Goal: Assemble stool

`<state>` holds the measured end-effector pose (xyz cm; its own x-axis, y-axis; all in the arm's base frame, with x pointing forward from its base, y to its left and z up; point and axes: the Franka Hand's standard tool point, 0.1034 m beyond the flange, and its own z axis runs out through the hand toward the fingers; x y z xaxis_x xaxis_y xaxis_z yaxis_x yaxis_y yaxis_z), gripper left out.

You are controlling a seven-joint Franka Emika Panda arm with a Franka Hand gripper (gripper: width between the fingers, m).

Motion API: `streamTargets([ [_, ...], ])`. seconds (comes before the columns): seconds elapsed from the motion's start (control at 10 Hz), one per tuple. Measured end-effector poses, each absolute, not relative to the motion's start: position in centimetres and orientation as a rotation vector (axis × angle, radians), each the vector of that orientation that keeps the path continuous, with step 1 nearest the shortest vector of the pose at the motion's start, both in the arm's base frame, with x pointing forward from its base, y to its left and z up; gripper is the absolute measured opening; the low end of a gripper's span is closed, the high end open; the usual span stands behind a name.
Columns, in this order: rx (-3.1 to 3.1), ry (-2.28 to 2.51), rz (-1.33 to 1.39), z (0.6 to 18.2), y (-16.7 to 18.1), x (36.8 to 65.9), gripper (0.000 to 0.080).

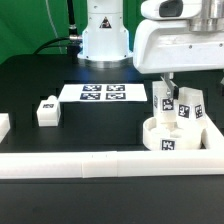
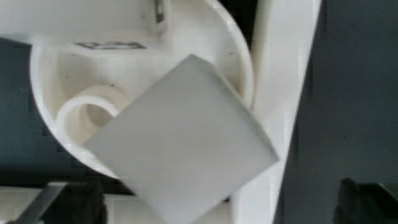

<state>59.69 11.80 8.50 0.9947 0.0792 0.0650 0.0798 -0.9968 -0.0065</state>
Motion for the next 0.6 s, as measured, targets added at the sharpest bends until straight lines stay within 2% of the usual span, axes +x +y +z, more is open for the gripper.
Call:
streamTargets([
  [0.6,-3.119,-0.450,-0.094,8.08,11.77,59.39,0.0649],
])
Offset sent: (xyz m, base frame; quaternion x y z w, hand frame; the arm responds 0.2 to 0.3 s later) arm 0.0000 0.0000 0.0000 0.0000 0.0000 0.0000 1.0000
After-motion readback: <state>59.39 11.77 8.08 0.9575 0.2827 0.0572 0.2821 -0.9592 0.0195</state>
